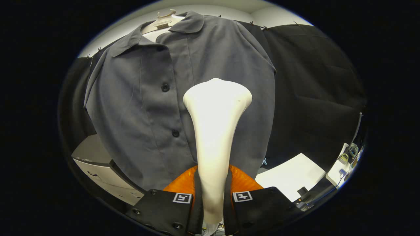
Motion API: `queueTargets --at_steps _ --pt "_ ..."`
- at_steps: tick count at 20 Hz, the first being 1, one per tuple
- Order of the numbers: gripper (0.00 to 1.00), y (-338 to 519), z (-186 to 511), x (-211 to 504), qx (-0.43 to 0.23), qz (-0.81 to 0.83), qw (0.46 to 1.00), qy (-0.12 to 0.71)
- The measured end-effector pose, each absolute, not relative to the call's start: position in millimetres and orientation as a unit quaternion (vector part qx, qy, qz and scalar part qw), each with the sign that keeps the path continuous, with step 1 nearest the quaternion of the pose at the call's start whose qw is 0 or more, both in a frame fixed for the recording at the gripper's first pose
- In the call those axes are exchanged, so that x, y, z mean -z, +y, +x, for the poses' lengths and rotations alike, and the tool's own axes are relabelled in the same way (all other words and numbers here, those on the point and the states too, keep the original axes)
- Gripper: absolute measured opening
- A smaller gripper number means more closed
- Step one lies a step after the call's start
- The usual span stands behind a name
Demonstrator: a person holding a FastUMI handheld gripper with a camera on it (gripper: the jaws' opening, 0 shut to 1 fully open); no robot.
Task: Iron the clothes twice with a garment steamer, once on the left side and once on the right side.
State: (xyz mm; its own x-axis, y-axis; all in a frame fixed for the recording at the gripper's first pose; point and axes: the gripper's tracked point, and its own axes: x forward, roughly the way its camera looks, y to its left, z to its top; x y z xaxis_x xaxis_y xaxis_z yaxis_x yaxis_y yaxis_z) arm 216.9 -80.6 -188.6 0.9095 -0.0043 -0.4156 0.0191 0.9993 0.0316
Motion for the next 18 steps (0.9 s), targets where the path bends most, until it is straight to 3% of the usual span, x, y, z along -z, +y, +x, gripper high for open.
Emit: queueTargets --at_steps 18 --pt "0.32 -100 180 283 0.019 0.026 0.959 0.281"
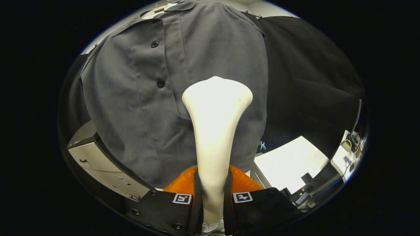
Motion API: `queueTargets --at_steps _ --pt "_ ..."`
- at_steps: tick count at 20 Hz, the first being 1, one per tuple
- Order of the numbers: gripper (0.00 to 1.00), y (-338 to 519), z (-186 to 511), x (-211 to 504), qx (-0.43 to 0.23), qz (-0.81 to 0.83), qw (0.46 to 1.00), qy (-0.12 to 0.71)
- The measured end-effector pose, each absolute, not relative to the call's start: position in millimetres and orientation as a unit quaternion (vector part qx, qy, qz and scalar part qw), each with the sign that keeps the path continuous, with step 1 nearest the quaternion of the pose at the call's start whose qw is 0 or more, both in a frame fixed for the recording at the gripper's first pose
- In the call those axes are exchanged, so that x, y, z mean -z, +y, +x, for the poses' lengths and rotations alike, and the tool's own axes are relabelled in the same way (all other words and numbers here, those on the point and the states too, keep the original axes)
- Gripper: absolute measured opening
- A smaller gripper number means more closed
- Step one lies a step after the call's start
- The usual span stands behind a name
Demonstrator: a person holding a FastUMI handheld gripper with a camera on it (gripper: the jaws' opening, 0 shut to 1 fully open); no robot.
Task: Iron the clothes twice with a garment steamer, once on the left side and once on the right side.
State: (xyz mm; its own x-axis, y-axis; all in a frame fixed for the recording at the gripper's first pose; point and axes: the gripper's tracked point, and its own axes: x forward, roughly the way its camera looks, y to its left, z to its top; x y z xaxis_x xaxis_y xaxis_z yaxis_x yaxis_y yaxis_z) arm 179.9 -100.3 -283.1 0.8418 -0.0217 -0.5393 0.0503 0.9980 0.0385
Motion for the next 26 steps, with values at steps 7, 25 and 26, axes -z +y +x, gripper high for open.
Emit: queueTargets --at_steps 7,25,26 --pt "0.32 -104 167 308 0.022 0.027 0.955 0.295" --pt "0.32 -121 115 360 0.042 0.028 0.936 0.349" --pt "0.32 -120 113 355 0.042 0.028 0.937 0.346"
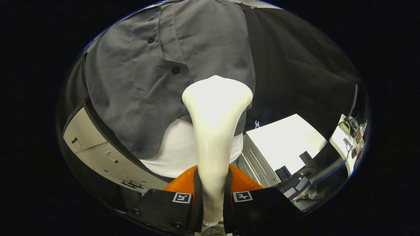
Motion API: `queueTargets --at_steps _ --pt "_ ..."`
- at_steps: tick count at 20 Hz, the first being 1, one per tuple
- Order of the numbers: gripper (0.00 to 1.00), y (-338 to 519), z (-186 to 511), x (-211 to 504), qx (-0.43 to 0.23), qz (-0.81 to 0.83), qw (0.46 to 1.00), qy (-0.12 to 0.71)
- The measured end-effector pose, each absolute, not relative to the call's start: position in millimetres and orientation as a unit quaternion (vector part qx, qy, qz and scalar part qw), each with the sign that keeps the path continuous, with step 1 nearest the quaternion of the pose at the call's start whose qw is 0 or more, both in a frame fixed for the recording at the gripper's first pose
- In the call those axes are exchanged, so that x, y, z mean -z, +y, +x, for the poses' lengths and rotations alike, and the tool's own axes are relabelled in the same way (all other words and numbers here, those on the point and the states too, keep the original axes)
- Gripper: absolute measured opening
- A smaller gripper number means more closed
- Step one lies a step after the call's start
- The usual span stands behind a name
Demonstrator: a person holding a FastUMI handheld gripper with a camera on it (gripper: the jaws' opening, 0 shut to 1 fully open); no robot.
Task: Iron the clothes twice with a garment steamer, once on the left side and once on the right side.
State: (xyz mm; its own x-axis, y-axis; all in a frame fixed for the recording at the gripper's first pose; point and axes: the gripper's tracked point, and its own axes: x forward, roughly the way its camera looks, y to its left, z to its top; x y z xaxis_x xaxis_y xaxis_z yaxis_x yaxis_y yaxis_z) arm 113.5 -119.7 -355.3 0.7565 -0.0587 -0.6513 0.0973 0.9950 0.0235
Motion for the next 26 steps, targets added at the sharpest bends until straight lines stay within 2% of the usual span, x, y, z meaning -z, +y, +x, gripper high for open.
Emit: queueTargets --at_steps 7,26 --pt "0.32 -101 119 298 0.031 0.026 0.953 0.301" --pt "0.32 1 138 51 -0.023 -0.010 0.995 0.101"
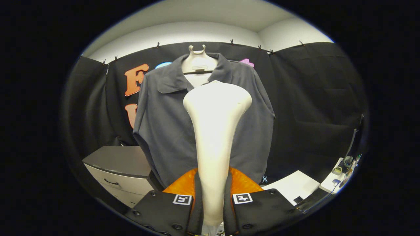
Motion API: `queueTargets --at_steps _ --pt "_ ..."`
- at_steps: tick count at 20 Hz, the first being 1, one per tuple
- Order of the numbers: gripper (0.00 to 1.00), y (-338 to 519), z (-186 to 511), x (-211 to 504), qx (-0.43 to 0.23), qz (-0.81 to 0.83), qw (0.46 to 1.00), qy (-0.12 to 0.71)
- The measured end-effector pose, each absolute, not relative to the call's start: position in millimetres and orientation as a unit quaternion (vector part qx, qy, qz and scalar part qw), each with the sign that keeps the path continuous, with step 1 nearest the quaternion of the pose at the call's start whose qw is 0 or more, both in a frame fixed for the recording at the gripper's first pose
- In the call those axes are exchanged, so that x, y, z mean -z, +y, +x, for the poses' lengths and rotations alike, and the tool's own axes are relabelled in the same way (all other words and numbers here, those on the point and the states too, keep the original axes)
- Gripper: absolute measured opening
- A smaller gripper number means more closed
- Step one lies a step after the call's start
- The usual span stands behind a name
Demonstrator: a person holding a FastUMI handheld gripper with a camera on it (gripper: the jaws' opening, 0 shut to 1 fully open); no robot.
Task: Iron the clothes twice with a garment steamer, once on the left side and once on the right side.
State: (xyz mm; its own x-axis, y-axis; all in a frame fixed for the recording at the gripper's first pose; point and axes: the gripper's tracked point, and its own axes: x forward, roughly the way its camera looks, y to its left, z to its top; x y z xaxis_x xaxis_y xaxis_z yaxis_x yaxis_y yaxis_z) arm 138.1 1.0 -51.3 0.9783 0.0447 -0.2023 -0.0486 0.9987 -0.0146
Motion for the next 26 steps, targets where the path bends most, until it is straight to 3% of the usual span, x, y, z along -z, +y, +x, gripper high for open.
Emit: queueTargets --at_steps 9,26 --pt "0.32 52 112 -24 -0.071 -0.015 0.997 0.026" --pt "0.32 48 111 -7 -0.062 -0.016 0.997 0.037"
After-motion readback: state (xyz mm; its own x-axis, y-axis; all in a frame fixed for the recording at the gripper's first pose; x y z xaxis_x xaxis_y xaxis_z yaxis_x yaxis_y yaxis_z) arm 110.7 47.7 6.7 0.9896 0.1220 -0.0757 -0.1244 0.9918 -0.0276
